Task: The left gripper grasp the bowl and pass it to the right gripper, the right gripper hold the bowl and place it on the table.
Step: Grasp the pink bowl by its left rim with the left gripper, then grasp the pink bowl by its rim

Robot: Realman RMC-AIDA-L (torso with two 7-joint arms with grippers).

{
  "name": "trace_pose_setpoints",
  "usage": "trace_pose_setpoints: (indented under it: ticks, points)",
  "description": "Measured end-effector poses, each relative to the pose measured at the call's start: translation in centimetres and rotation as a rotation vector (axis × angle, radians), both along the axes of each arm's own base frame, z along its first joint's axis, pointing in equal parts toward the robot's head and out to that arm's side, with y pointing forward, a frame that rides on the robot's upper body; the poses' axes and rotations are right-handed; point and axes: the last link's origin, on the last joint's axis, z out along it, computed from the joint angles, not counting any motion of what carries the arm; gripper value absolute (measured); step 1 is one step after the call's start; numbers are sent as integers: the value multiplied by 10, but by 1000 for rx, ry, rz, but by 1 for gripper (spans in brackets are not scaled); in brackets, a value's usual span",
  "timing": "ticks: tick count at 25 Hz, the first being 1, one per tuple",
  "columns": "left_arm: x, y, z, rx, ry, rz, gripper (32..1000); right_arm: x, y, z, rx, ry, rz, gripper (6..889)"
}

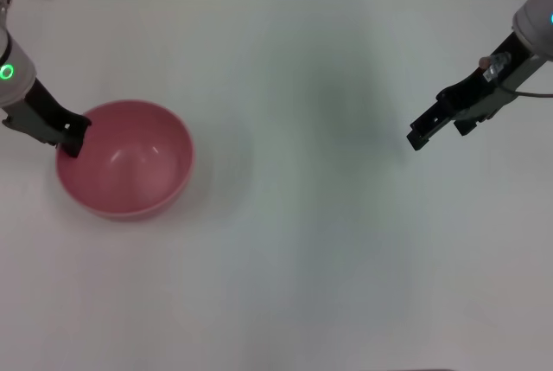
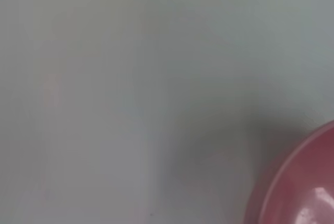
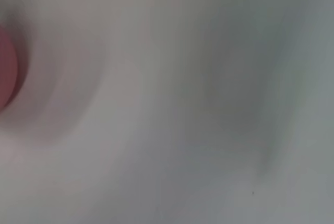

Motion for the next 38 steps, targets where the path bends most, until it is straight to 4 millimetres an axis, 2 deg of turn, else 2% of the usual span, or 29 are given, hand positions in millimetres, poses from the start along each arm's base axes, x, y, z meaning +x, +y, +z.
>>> trace_pose_setpoints:
  ticks: [19, 22, 33, 38]
  points:
    - [53, 0, -8, -136, -92, -38, 43, -2, -1, 0, -6, 13, -7, 878]
    - [64, -3, -15, -169, -120, -37, 43, -6, -1, 2, -11, 20, -6, 878]
    - [86, -10, -33, -229, -177, -43, 43, -20, 0, 7, -29, 59, -15, 878]
    - [93, -11, -38, -240, -190, -51, 44, -35, 3, 7, -39, 70, 13, 877]
